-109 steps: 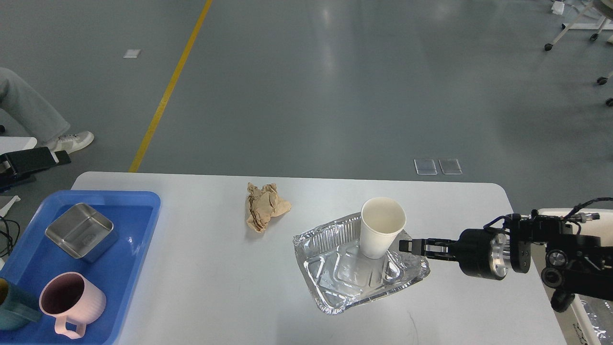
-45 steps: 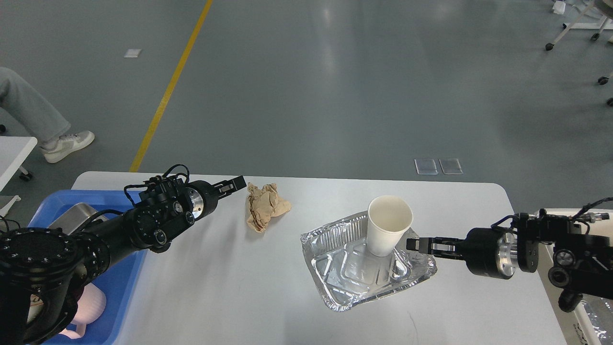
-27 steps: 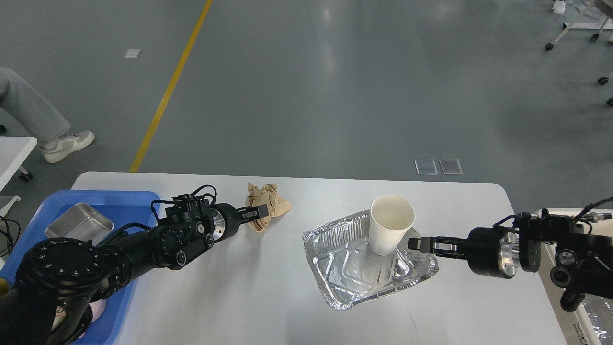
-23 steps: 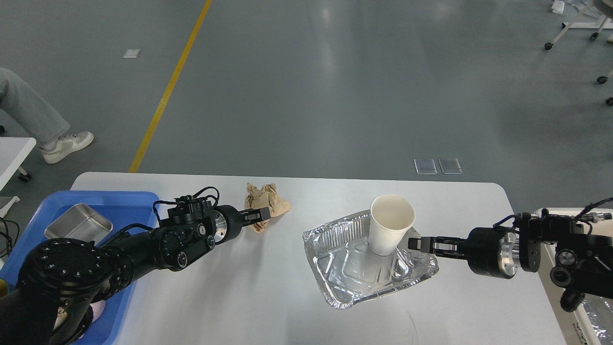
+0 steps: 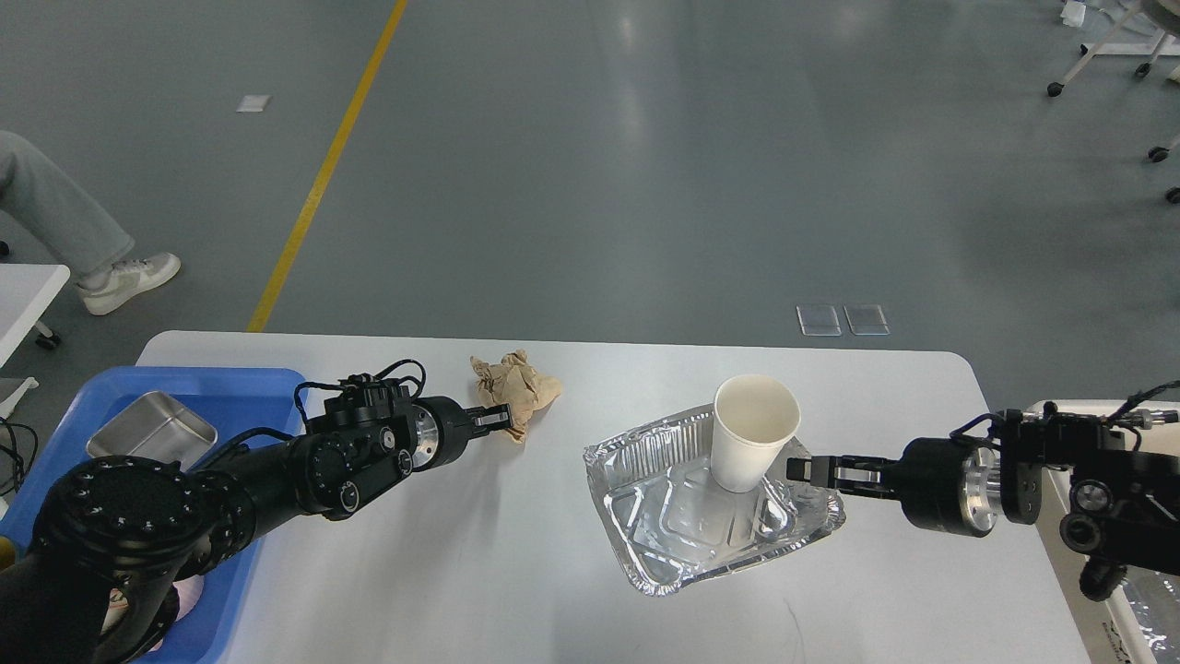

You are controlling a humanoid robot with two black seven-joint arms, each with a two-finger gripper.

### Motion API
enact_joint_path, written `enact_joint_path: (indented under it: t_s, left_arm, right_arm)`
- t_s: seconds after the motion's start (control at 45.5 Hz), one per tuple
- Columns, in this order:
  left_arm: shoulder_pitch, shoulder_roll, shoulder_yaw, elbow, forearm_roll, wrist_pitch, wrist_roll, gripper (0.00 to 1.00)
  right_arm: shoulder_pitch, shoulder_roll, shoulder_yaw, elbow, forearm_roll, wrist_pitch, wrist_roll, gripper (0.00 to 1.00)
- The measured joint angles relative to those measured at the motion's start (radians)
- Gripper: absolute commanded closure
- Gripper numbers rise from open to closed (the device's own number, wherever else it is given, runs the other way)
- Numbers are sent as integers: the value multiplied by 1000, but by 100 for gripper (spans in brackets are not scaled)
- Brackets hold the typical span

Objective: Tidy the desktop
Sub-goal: 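Grasp the paper towel with the left gripper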

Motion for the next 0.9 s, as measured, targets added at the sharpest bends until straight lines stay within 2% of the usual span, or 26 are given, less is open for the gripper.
enact_joint_path:
  t_s: [0.176,0.506,0.726,0.902]
  left_arm:
    - [0,8,0,-4,-7,-50,-53,100]
    - [-10,64,-21,-11,-9,-97,-86,100]
    - [-20,119,-55,-24,-8,-146,-90,100]
    - [-88,228,-81,-152,-8,-165,-91,100]
  right_arm:
    - [-1,-4,0,0,0,0,0,100]
    - [-2,-4,0,-1,0,0,0,100]
    - [-2,0,0,-5,0,-1,0,100]
    - [-2,3,0,-7,0,-1,0,100]
